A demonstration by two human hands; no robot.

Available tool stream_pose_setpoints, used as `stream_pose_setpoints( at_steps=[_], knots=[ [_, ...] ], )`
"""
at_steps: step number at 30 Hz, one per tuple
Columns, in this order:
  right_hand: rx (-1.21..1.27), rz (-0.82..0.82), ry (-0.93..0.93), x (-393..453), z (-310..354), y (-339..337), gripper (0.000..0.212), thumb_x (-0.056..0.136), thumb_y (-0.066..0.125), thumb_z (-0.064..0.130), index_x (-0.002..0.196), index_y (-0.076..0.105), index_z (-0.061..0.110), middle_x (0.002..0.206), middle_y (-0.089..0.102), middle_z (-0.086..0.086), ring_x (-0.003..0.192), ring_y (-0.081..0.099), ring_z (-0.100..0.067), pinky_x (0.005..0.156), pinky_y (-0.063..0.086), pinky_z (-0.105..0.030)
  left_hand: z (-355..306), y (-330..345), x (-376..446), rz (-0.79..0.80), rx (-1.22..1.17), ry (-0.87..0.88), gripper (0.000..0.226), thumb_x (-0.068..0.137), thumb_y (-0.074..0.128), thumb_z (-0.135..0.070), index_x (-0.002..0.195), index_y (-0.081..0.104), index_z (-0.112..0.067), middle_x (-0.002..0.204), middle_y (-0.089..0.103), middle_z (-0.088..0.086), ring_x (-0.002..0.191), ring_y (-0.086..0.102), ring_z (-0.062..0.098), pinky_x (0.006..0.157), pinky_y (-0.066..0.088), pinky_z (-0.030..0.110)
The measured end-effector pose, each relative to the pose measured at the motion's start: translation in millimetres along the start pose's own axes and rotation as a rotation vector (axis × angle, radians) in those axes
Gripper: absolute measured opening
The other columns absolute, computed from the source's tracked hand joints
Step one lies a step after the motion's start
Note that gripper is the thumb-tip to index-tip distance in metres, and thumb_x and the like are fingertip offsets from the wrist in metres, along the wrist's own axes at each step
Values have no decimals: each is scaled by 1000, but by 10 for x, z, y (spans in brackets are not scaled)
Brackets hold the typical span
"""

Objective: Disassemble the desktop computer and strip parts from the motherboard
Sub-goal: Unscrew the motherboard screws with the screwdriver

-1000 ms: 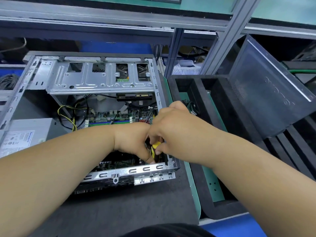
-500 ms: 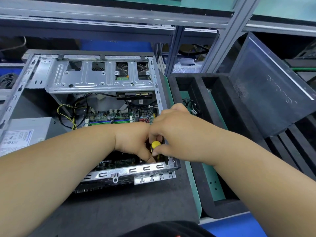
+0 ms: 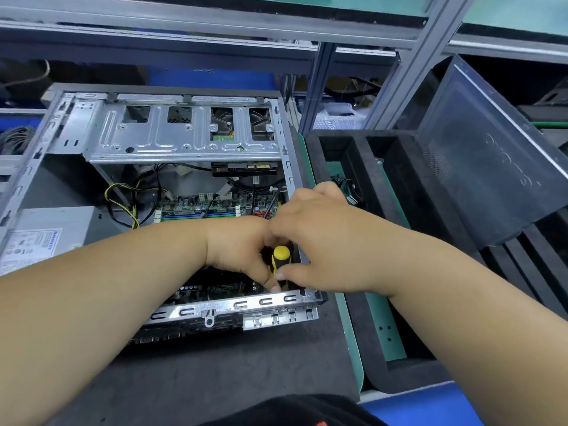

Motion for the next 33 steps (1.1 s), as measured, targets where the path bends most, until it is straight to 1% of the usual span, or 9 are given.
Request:
stream_pose_setpoints(
  at_steps=[3,5,9,11,16,22,24,29,33],
  knots=[
    [-103,18,-11,53,18,53,28,89,59,54,100,63,28,91,55,13,103,36,-12,93,17,-34,3,-4,-1,-6,9,-29,26,68,86,-33,84,67,-25,83,68,-8,77,60,7,72,48,17],
    [-121,27,-15,77,20,79,27,91,56,54,92,60,28,90,58,12,106,35,-14,93,17,-35,-8,-3,-2,-3,25,-42,28,68,86,-33,85,67,-22,85,69,-4,81,61,12,77,49,23],
    [-117,57,-20,110,15,99,24,90,58,53,85,45,33,92,56,8,110,36,-20,96,22,-40,-30,-42,-45,46,20,-49,29,65,89,-29,76,63,-37,85,69,-12,83,63,9,81,50,25],
    [-104,76,-39,126,12,124,24,90,58,50,85,42,33,90,54,9,111,36,-17,97,19,-39,7,-92,-66,45,68,-54,32,66,88,-27,79,60,-38,91,67,-13,85,62,8,82,50,26],
    [-28,80,-77,164,-48,161,16,90,58,46,96,59,31,86,59,11,107,37,-7,99,14,-38,78,-225,-72,-101,163,-13,28,73,70,-9,80,55,-32,96,60,-7,87,58,13,78,49,33],
    [-14,88,-102,282,-122,145,17,90,57,47,95,61,31,88,61,11,107,38,-5,98,12,-35,138,-276,-7,-117,264,-23,10,81,61,-9,82,58,-18,90,60,0,81,58,20,73,48,35],
    [-6,94,-109,306,-137,153,17,89,57,47,93,61,31,89,61,10,108,40,-6,100,11,-35,159,-277,1,-122,259,-21,10,81,60,-8,89,63,-12,94,62,2,84,59,21,74,49,37],
    [7,99,-129,331,-153,165,19,89,56,48,94,62,31,89,62,10,106,40,-4,99,10,-34,176,-284,-9,-118,247,-13,12,80,60,-9,87,62,-19,97,61,-1,87,59,19,78,49,37],
    [39,105,-132,338,-146,165,19,88,58,48,91,63,30,86,61,8,104,41,-5,100,10,-33,170,-287,-17,-115,236,-22,17,80,60,-10,94,66,-19,101,61,-3,89,58,17,79,48,34]
  ],
)
Point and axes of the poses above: each hand's wrist, its own x-axis towards the middle knuckle, its own y-axis out of the palm, z = x × y, the point moved 4 cm from there along x, towards the middle knuckle
